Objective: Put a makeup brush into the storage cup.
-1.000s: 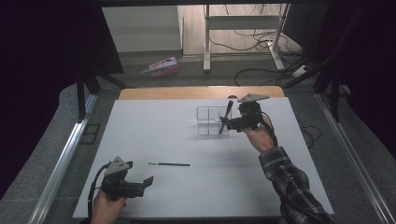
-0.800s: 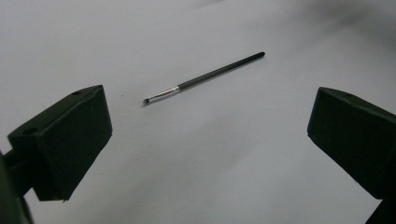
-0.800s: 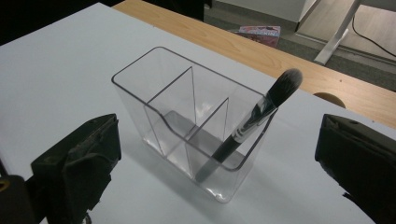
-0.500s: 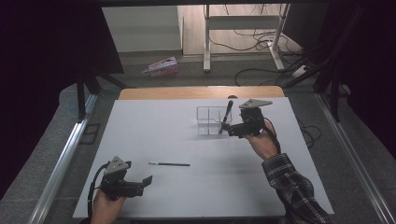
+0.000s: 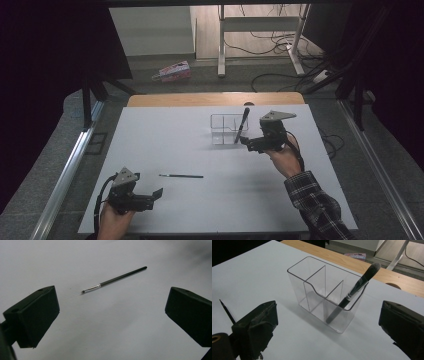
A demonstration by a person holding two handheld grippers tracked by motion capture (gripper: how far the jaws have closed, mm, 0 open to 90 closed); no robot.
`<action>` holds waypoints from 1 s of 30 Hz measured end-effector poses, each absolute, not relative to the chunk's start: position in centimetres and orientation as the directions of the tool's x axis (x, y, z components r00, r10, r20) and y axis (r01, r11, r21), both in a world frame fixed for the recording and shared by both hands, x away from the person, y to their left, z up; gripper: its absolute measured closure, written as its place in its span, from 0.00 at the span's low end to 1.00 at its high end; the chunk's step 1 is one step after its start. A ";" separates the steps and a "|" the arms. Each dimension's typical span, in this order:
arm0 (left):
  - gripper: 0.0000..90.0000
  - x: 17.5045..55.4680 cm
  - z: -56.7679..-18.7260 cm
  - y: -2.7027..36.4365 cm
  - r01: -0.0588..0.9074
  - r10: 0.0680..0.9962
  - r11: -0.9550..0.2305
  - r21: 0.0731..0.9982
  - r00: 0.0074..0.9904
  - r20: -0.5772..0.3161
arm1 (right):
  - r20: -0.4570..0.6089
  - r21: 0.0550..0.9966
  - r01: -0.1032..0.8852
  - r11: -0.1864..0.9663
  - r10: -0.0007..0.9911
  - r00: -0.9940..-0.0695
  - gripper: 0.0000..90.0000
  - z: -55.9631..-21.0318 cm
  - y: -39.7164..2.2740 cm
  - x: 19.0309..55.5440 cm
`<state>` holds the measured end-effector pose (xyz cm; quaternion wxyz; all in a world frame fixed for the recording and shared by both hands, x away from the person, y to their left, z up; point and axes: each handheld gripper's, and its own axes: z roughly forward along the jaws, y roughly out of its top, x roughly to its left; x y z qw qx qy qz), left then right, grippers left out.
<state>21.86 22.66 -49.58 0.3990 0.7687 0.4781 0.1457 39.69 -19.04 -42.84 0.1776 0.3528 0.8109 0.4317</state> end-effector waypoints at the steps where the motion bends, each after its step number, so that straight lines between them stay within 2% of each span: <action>1: 0.00 21.9 -49.6 22.7 0.619 0.851 -0.225 0.752 0.500 -0.157 | 0.018 0.825 0.420 0.377 0.726 -0.687 0.03 -42.9 -19.1 39.6; 9: 0.00 21.9 -49.6 22.6 0.621 0.852 -0.224 0.751 0.499 -0.159 | 0.042 0.820 0.439 0.366 0.727 -0.685 0.06 -43.3 -19.8 39.0; 30: 0.00 21.9 -49.6 22.6 0.627 0.852 -0.217 0.748 0.496 -0.168 | -0.006 0.801 0.431 0.414 0.727 -0.687 0.02 -44.2 -20.4 36.7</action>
